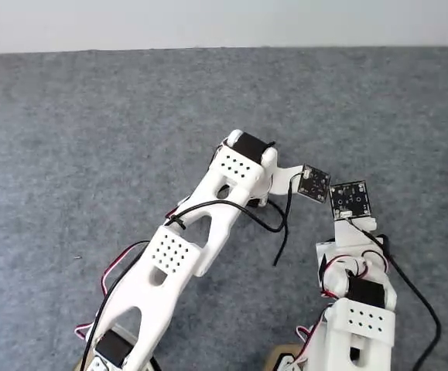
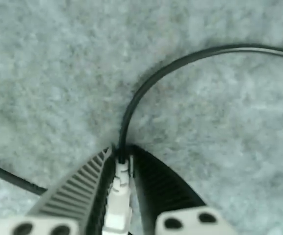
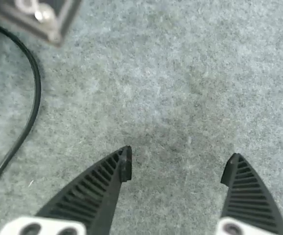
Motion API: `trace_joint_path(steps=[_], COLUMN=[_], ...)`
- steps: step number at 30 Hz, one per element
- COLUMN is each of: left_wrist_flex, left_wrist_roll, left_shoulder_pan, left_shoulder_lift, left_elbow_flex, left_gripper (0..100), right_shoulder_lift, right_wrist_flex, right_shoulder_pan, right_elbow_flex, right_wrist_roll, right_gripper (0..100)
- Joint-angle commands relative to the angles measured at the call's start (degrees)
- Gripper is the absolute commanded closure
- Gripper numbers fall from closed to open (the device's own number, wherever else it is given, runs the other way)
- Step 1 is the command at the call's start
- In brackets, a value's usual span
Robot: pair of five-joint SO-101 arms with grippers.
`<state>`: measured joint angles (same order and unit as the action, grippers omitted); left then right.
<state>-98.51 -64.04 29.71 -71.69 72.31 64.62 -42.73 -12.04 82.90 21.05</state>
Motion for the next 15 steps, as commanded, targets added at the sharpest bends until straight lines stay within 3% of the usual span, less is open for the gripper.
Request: trace_joint_path(steps=[1,15], left_wrist_flex=[-2.1,-2.2], left_wrist_roll=[1.0,12.9], left_shoulder_pan=[-1.8,-1.4], left_shoulder_lift=[0.7,0.7], left_elbow_flex=[5.0,16.0], left_gripper=[99,99], right_shoulder_lift=[0.8,0.8], right_wrist_flex=[1.2,2.3], right_shoulder_pan=[0.2,0.1], right_elbow_flex=[-1.1,-1.1], right_wrist_roll=[-0.4,-0.4], right_gripper=[68.4,68.4])
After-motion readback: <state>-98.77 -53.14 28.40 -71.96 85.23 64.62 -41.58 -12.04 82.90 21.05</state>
